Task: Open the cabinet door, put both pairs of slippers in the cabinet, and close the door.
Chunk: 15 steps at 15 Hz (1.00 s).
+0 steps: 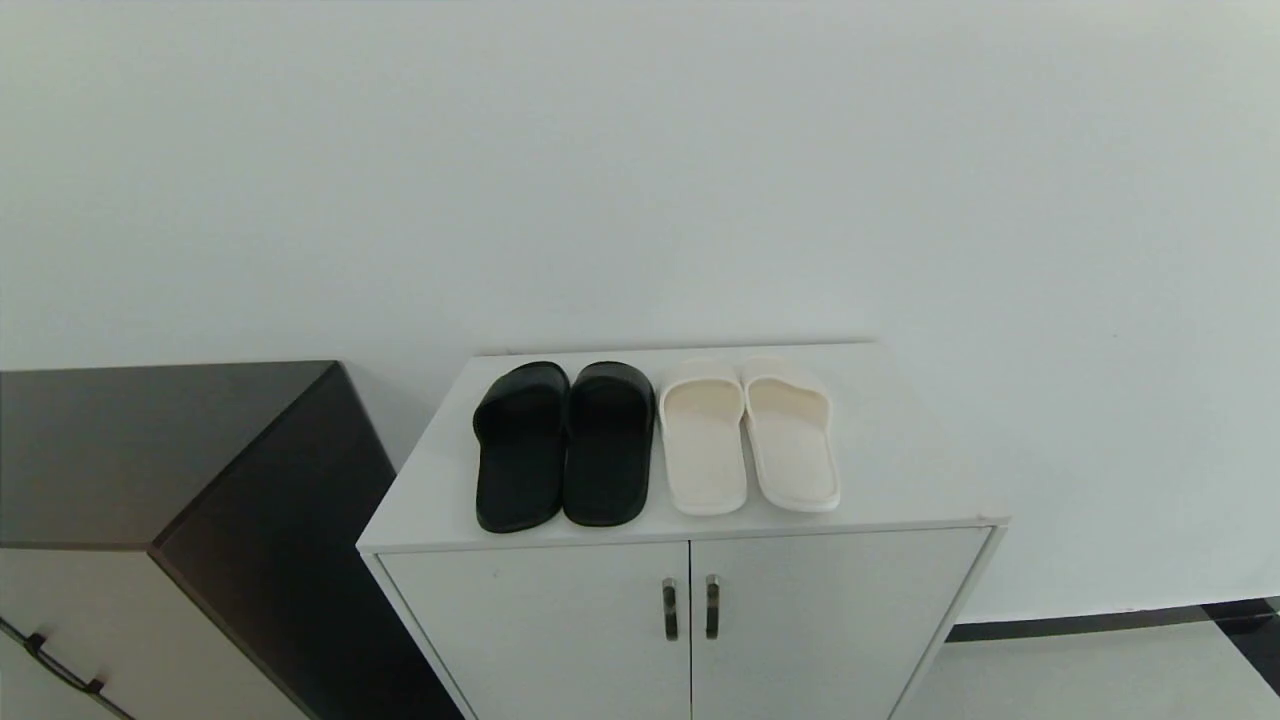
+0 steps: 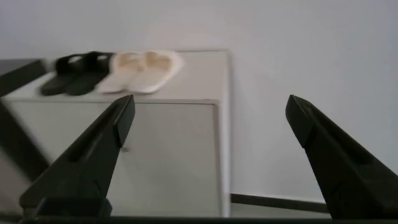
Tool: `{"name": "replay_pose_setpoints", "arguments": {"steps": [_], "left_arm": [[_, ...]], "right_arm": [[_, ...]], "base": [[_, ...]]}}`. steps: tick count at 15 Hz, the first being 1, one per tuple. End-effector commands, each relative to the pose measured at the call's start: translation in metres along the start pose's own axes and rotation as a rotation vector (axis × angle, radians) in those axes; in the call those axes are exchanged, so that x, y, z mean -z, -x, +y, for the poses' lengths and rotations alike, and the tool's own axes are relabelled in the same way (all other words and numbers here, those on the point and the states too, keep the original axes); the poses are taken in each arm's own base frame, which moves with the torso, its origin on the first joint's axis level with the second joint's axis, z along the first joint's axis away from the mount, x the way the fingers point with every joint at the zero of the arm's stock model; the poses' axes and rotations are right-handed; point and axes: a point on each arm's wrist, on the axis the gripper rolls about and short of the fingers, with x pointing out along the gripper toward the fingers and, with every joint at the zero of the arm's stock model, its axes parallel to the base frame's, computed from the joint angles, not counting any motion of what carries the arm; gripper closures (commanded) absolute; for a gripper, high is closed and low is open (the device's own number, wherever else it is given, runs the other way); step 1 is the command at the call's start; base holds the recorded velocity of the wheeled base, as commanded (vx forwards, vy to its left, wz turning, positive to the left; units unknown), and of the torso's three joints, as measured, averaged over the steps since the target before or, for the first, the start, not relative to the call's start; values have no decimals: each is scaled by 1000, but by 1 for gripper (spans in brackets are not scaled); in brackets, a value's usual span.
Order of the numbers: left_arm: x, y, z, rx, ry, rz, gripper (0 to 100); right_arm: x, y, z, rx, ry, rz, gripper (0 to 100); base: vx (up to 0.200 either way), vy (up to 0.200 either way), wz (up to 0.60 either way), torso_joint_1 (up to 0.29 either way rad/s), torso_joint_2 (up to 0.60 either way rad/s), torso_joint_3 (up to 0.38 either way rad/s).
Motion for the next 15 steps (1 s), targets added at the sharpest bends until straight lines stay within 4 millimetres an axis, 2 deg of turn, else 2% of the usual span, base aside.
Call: {"name": "replay_pose_setpoints", "arguments": {"steps": [1,4,5,6,9,11,12,14,15], "left_arm": [[0,0,0,0,1,1,100],[0,0,0,1,0,1,100],[0,0,0,3,0,1,100],[0,0,0,6,-2,1,100],[0,0,0,6,-2,1,100],[0,0,0,7,-3,1,100],[0,0,0,7,-3,1,100],[0,0,0,14,-2,1,100],[0,0,0,17,-4,2,100]], "right_arm": [[-31,-29,3,-238,-109,277,0],[-31,-81,-5,-288,-162,441,0],[-31,-82,-5,-291,-162,441,0],[-35,-100,-3,-361,-122,441,0],[-46,-135,11,-377,-62,462,0],[-48,-157,40,-402,-58,414,0],[-48,-162,49,-389,-66,413,0],[-45,-198,104,-339,-98,437,0],[-42,-214,120,-313,-97,448,0]], "base": [[0,0,0,0,0,0],[0,0,0,0,0,0],[0,0,0,0,0,0],[0,0,0,0,0,0],[0,0,0,0,0,0],[0,0,0,0,0,0],[0,0,0,0,0,0],[0,0,0,0,0,0],[0,0,0,0,0,0]]}}
